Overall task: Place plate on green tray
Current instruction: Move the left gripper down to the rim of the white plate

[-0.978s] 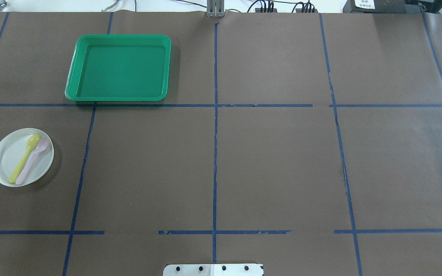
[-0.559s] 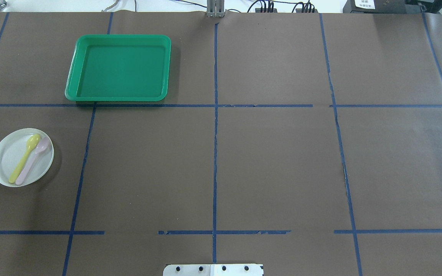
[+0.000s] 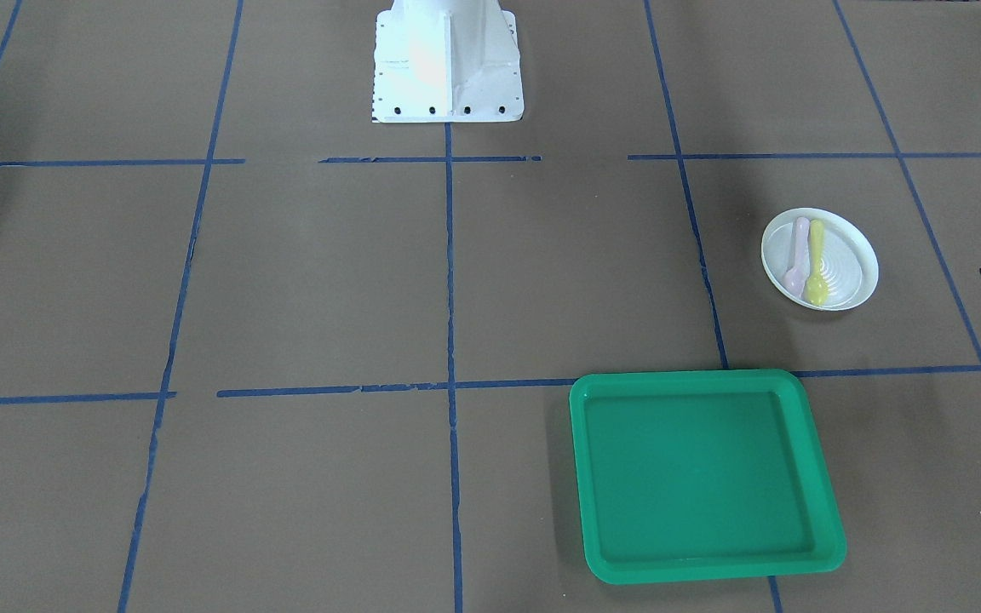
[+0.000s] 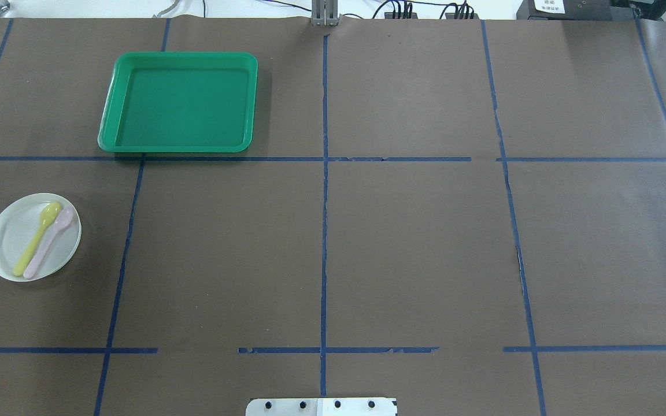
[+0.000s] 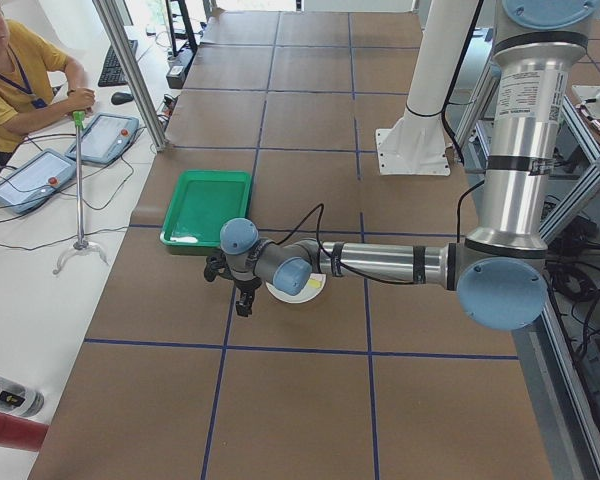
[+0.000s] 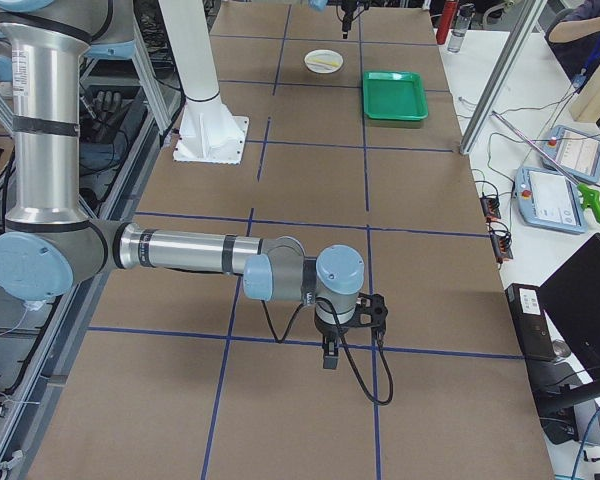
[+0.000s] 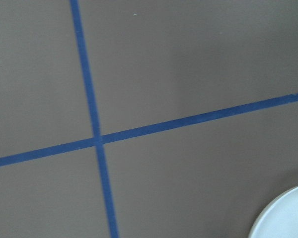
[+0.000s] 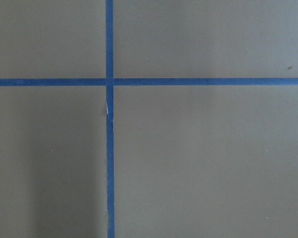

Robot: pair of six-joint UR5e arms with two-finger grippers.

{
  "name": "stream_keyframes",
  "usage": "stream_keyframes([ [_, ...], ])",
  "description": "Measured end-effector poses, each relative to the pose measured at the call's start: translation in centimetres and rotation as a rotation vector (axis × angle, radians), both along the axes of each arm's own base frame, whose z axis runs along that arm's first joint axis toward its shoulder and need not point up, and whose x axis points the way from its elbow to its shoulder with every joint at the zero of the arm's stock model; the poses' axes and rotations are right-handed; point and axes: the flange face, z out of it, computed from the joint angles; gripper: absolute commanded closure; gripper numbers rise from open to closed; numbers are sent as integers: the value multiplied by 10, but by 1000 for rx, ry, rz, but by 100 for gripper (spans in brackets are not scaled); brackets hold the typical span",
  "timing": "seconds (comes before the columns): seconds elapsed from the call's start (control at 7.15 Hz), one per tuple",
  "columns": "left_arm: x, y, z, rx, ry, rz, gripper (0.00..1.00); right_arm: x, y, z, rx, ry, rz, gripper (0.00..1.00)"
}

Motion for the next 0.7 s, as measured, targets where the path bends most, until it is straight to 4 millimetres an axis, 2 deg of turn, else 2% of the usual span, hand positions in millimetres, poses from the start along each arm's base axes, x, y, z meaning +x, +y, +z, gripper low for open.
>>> stream_keyframes([
  [0.28, 36, 3, 1, 8, -43, 21, 0, 0, 0, 0, 0, 0, 0, 0],
  [0.7, 49, 7, -8, 26, -43, 54, 0, 0, 0, -1, 1, 0, 0, 0],
])
